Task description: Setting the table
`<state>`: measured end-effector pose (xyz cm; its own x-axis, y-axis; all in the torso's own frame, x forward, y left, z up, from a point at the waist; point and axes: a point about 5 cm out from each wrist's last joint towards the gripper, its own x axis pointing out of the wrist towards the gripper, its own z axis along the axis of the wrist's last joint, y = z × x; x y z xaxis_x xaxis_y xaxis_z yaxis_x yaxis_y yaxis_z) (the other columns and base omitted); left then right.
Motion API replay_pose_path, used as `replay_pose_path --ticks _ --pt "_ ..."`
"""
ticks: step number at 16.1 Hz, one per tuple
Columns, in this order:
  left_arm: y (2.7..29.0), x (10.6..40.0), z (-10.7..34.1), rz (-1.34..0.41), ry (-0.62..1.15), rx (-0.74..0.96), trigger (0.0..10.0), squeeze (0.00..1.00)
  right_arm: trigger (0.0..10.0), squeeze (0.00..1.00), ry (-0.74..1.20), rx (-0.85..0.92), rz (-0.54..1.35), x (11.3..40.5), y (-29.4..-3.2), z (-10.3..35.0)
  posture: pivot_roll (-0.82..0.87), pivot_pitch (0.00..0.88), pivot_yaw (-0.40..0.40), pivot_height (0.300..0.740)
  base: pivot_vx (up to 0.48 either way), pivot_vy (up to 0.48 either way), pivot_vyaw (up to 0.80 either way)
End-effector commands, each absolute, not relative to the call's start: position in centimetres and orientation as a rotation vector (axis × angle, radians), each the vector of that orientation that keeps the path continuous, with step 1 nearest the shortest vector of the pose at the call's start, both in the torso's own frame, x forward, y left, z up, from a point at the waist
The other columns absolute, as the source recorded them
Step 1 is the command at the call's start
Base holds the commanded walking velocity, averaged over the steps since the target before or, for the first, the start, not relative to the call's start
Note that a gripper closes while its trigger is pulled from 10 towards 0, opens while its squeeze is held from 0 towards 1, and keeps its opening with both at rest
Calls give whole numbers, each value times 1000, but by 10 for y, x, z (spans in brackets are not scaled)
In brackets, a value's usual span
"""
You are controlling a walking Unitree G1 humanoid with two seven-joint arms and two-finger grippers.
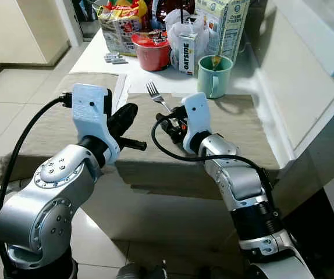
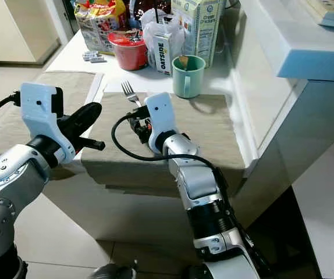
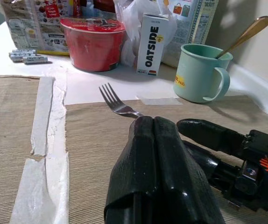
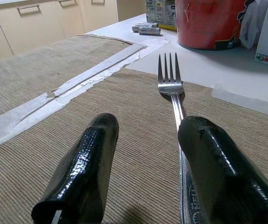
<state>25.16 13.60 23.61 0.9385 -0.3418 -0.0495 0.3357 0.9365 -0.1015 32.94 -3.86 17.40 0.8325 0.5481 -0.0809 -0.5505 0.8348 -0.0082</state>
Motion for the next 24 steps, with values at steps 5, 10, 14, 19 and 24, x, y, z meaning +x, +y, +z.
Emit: replay_pose_path --ticks 5,10,14,19,24 --pt "137 251 239 -344 57 -90 10000 0 10000 0 -50 -150 458 351 -46 190 23 87 82 740 0 0 0" --pt "144 260 232 -281 41 -61 10000 0 10000 0 -119 -13 309 366 -68 202 22 60 83 740 0 0 0" --pt "156 260 212 -205 27 -15 10000 0 10000 0 -230 -15 221 354 -89 206 -15 40 77 740 0 0 0" --pt "165 294 183 -163 54 -18 10000 0 10000 0 -366 -77 239 279 -109 200 -173 33 103 740 0 0 0" --pt "157 344 181 -252 69 -8 10000 0 10000 0 -266 -109 226 243 -136 178 -259 68 158 740 0 221 0"
